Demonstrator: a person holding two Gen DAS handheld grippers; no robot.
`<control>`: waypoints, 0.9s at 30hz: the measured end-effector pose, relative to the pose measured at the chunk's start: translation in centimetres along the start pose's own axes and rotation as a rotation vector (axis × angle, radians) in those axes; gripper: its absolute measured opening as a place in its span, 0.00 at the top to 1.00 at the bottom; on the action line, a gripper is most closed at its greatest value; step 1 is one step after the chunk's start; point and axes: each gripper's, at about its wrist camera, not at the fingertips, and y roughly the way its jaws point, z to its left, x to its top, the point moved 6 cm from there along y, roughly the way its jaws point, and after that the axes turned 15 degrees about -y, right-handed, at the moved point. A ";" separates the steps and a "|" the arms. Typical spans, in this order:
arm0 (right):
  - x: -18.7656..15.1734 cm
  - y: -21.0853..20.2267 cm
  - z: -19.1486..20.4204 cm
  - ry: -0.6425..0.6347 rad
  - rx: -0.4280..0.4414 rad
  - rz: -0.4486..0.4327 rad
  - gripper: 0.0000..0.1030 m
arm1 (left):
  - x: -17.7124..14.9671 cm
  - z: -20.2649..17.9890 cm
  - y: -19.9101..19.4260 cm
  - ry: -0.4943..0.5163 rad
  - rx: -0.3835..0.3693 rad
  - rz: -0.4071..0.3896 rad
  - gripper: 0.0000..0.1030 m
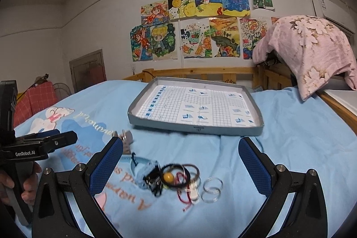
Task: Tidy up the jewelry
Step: 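Grasp the light blue smartwatch with the right tool while the left tool grasps the grey watch stand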
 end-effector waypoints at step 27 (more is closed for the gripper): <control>-3.3 8.5 4.4 -0.038 0.225 0.113 0.65 | -0.6 0.3 9.3 -0.076 -0.152 0.218 0.58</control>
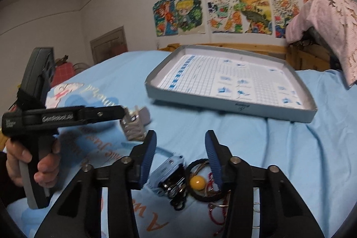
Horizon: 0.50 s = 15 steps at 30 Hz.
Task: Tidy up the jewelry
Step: 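Grasp the light blue smartwatch with the right tool while the left tool grasps the grey watch stand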
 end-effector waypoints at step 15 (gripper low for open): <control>-1.7 1.2 1.8 -0.008 0.067 0.123 0.70 | -1.1 1.1 1.6 -0.019 0.024 0.057 0.86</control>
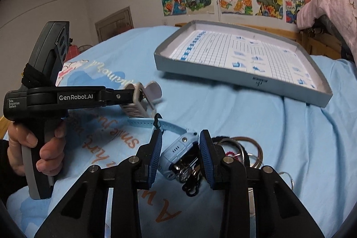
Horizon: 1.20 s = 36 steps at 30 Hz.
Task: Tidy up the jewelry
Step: 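Carry the smartwatch with the right tool while the left tool carries the stand over the tray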
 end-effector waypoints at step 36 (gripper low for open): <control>1.3 -2.9 -0.2 0.033 -0.053 -0.111 0.85 | 0.9 -1.9 -5.3 0.074 -0.067 -0.147 0.95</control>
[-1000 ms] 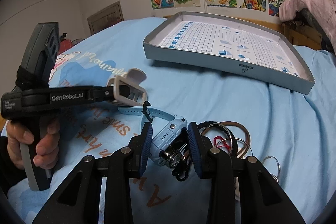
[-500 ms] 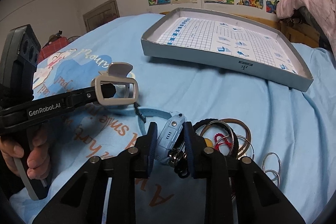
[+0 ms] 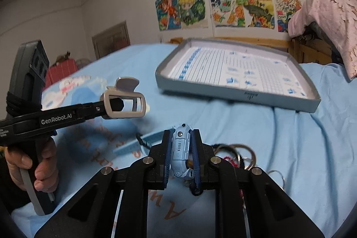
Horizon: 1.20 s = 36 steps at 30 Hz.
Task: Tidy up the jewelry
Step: 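Carry the smartwatch with the right tool while the left tool carries the stand over the tray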
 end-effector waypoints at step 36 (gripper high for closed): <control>1.0 0.9 -0.5 -0.005 -0.043 0.079 0.85 | -0.7 0.8 1.2 0.003 0.027 0.032 0.95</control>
